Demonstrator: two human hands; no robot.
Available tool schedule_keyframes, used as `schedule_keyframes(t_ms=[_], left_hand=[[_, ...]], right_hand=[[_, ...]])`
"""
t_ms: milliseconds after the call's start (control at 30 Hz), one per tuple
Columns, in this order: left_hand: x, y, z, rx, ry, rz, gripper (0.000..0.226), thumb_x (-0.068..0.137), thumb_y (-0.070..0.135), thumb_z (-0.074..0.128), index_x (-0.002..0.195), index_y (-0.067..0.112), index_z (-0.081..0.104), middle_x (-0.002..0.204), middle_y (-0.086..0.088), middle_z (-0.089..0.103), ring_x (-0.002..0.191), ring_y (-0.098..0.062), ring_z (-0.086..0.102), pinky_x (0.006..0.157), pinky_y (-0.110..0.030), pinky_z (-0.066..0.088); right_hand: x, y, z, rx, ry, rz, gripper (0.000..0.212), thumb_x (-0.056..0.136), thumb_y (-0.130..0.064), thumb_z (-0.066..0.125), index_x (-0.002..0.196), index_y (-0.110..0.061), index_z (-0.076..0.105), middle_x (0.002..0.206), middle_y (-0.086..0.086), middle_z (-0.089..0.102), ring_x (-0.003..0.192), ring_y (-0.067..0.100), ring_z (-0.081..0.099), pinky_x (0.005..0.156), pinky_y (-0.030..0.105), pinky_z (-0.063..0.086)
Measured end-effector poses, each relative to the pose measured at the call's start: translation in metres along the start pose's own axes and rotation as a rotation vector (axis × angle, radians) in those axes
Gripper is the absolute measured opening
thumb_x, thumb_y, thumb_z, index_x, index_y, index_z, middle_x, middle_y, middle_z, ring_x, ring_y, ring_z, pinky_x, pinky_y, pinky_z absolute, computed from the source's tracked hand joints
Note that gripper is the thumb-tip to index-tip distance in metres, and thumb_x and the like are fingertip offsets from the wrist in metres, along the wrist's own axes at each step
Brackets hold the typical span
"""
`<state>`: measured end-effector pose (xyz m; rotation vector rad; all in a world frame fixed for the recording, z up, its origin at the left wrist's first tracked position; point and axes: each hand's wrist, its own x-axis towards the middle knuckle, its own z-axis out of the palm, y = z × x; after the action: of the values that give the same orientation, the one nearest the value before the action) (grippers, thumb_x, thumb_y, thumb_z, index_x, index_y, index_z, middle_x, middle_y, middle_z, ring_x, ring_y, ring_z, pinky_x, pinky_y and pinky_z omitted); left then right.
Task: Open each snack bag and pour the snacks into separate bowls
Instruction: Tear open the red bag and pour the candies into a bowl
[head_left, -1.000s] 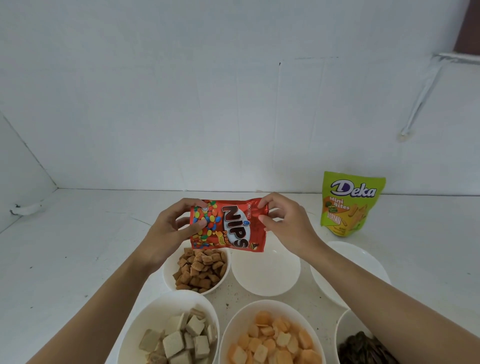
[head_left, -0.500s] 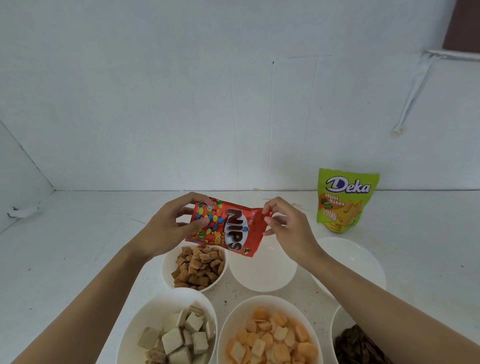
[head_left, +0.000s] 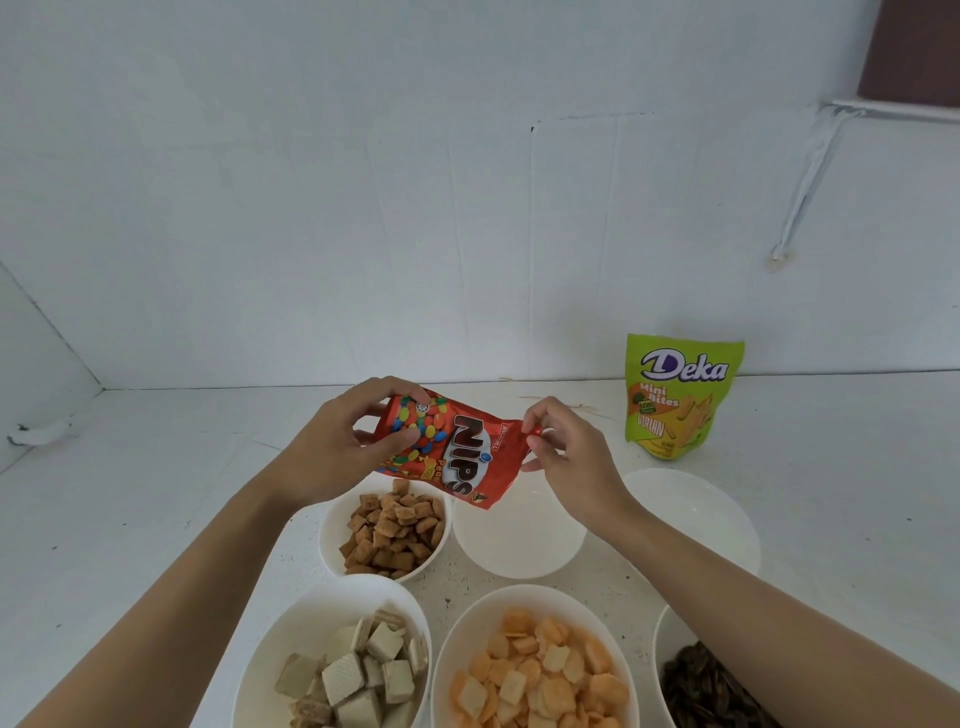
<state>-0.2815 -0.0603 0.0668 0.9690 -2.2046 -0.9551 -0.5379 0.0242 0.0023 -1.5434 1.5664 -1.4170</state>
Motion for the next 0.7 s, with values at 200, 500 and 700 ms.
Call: schedule_keyframes(t_ms=[200, 500, 700], left_hand=[[0.004, 0.007, 0.0, 0.095, -0.03, 0.065, 0.031, 0.094, 0.026, 0.065, 0.118, 0.044, 0.057, 0.119, 0.029, 0.056, 0.116, 0.007, 0.054, 0.076, -0.017, 0.059], [0.008, 0.003, 0.004, 0.004, -0.03, -0.046, 0.029, 0.094, 0.029, 0.067, 0.109, 0.052, 0.059, 0.121, 0.021, 0.058, 0.109, -0.012, 0.062, 0.069, -0.024, 0.062], [0.013, 0.01, 0.006, -0.025, -0.055, -0.059, 0.03, 0.093, 0.03, 0.067, 0.106, 0.056, 0.058, 0.12, 0.024, 0.056, 0.108, -0.012, 0.062, 0.065, -0.02, 0.06]], right_hand=[[-0.002, 0.007, 0.003, -0.005, -0.026, -0.001, 0.03, 0.098, 0.006, 0.047, 0.086, -0.021, 0.047, 0.088, -0.005, 0.061, 0.095, 0.023, 0.068, 0.068, 0.036, 0.063], [-0.005, 0.016, 0.001, 0.0, -0.012, -0.023, 0.022, 0.096, -0.004, 0.062, 0.094, -0.025, 0.067, 0.098, -0.011, 0.069, 0.099, 0.014, 0.067, 0.076, 0.025, 0.061], [-0.002, 0.018, 0.0, -0.032, -0.006, 0.013, 0.015, 0.094, -0.005, 0.066, 0.093, -0.021, 0.067, 0.098, -0.011, 0.069, 0.1, 0.014, 0.067, 0.079, 0.035, 0.062]])
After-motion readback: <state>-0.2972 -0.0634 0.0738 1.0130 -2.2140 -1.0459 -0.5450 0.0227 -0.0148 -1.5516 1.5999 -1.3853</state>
